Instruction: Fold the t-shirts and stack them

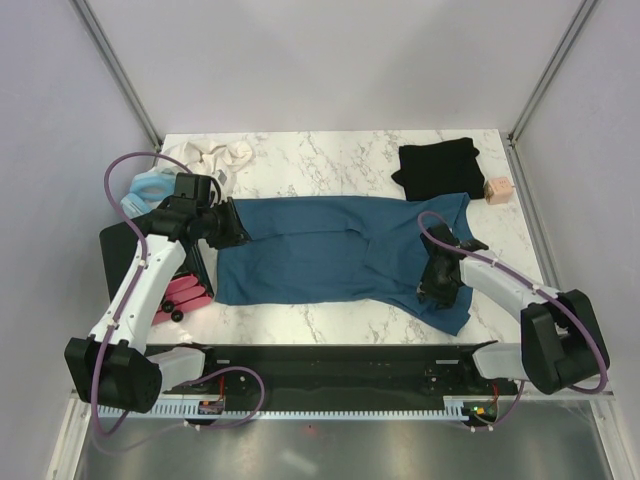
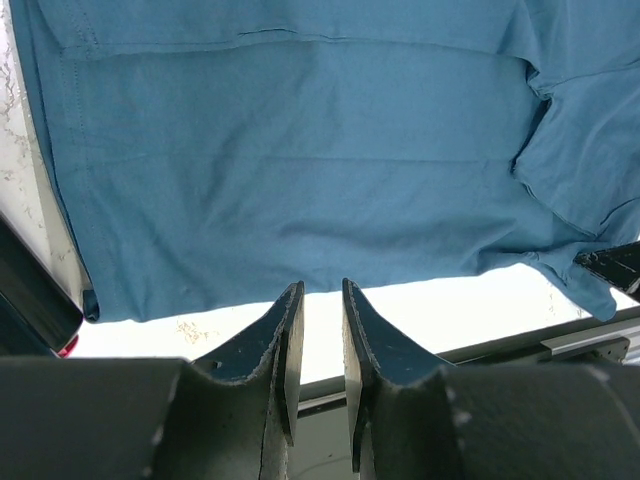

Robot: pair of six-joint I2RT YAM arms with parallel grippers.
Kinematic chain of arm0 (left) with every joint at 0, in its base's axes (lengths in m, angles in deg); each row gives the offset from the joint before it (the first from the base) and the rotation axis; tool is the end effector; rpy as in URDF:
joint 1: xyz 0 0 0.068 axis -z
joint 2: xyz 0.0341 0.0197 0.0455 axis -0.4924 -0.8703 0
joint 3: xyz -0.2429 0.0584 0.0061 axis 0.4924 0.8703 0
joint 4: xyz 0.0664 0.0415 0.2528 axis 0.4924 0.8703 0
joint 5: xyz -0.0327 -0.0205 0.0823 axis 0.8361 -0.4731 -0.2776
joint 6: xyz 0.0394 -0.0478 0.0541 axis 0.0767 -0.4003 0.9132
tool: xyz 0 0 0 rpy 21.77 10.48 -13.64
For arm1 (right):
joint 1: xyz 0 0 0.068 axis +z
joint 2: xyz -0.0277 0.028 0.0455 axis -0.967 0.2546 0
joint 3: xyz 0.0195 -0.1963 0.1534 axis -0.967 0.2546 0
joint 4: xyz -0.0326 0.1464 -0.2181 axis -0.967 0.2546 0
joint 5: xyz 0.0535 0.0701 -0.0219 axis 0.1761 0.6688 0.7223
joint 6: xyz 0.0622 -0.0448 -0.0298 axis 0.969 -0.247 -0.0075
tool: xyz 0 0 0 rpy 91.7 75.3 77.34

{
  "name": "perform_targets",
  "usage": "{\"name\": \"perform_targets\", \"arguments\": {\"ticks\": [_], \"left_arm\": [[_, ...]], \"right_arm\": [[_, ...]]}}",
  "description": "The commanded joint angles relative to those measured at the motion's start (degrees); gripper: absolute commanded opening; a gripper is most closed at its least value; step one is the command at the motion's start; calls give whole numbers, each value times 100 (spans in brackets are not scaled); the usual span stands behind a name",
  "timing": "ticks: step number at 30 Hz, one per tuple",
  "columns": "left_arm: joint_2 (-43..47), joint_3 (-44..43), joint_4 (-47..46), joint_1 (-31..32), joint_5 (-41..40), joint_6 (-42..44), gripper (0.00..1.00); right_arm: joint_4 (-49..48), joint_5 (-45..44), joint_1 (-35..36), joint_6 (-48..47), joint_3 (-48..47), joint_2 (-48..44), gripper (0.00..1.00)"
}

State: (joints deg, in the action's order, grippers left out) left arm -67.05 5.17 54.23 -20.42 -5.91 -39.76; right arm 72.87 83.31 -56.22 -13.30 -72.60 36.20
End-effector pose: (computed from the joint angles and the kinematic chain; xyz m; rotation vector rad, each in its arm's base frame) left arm 0.2657 -0.0577 0.2643 -0.2229 2.5191 -0.4980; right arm 0.2130 0.0654 0.1070 0.6776 2.8620 0.0014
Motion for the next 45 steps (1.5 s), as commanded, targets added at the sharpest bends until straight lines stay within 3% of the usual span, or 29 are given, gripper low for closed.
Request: {"name": "perform_targets", "arguments": {"ticks": [1, 6, 10, 16, 36, 38, 45], "left_arm": [[48, -48, 25, -12, -58, 206, 29], [75, -22, 25, -12, -67, 206, 29], [75, 39, 7, -12, -23, 215, 28], [48, 48, -28, -12, 47, 215, 28], [-400, 522, -37, -20, -401, 277, 30], [-417, 584, -46, -20, -445, 242, 35], [-567, 734, -72, -29, -533, 312, 36]], "right_arm": [[-44, -290, 22, 64, -110, -143, 45], [36, -395, 22, 108, -128, -284, 34], [167, -483, 22, 135, -242, -345, 13], [352, -571, 22, 144, -497, -433, 0], [791, -562, 66, 179, -1261, -477, 0], [800, -571, 66, 170, -1349, -408, 0], [888, -563, 66, 144, -1674, -337, 0]]}}
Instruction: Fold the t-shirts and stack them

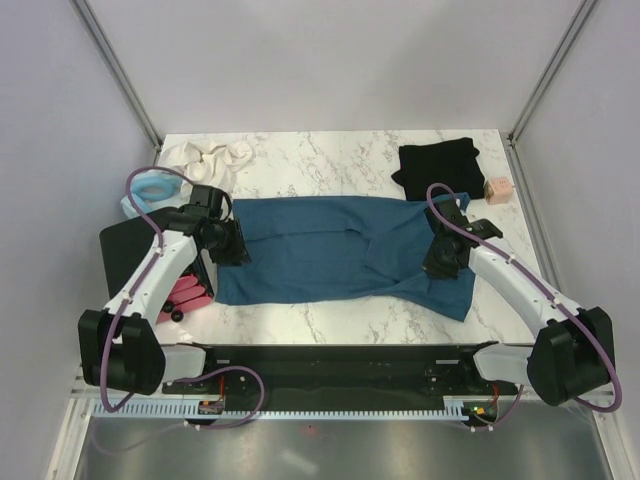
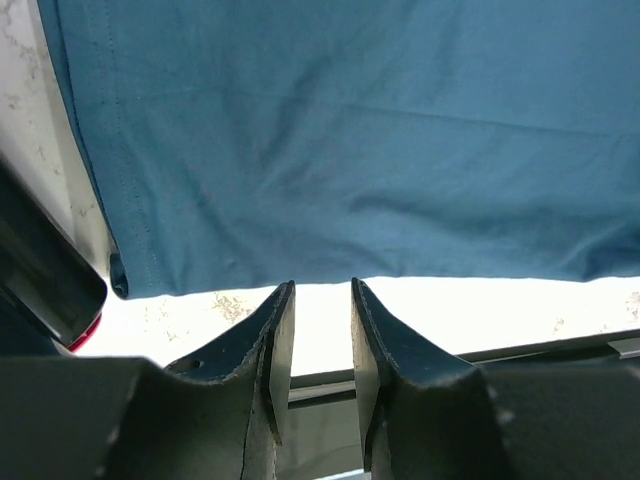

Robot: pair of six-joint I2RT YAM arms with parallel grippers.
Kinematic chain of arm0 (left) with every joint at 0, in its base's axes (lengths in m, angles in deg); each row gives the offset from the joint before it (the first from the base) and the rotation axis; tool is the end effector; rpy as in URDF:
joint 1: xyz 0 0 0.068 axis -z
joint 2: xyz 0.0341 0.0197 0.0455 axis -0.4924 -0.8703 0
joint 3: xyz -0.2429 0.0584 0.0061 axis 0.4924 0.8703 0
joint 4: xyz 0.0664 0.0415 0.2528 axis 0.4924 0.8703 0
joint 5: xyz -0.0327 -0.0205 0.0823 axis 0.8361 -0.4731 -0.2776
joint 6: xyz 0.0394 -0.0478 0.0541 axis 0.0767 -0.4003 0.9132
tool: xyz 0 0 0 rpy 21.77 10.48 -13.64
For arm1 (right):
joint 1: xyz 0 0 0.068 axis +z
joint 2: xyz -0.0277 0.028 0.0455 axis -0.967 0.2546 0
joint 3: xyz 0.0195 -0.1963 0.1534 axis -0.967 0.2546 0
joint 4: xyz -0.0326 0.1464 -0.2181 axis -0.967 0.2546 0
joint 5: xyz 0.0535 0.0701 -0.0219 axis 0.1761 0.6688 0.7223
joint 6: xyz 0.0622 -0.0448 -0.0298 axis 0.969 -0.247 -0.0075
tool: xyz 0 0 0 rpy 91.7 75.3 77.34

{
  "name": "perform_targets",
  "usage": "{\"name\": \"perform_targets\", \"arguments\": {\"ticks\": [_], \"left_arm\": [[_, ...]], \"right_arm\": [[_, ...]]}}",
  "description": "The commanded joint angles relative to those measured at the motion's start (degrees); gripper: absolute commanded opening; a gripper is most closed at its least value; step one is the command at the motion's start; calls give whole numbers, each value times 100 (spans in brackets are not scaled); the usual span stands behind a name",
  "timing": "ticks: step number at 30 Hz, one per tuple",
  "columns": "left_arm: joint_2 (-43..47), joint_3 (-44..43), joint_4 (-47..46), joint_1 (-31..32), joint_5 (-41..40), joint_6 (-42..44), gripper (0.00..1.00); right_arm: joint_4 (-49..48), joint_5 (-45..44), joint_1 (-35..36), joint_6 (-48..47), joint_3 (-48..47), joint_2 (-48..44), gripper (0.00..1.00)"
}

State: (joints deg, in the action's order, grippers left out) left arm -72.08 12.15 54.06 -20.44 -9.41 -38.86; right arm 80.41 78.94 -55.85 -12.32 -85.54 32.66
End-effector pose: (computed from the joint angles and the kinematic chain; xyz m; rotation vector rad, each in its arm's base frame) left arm 0.2646 -0.0531 0.2016 -0.2711 2.7160 -0.3677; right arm 0.2380 0.0700 0.1804 0.6807 2.6849 0.0342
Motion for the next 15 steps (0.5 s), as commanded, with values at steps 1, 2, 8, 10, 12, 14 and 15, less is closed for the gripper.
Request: {"name": "perform_targets", "arguments": {"ticks": [1, 2, 8, 10, 12, 14, 15], "left_arm": [[-82, 37, -46, -27, -175, 222, 36], [-90, 37, -28, -27, -174, 222, 36], [-371, -25, 489, -27, -490, 187, 40], [-450, -33, 569, -27, -631, 187, 41], [-530, -95, 639, -27, -771, 196, 41], [-565, -182, 701, -27, -772, 196, 43], [-617, -261, 858, -27, -807, 126, 43]], "right_arm": [[134, -117, 29, 28, -416, 61, 0], [152, -99, 29, -7, -494, 105, 0], [134, -108, 29, -78, -758, 290, 0], [125, -134, 38, -139, -820, 369, 0], [108, -187, 29, -183, -908, 413, 0], [108, -196, 29, -210, -1048, 518, 0], [99, -161, 29, -210, -1101, 544, 0]]}}
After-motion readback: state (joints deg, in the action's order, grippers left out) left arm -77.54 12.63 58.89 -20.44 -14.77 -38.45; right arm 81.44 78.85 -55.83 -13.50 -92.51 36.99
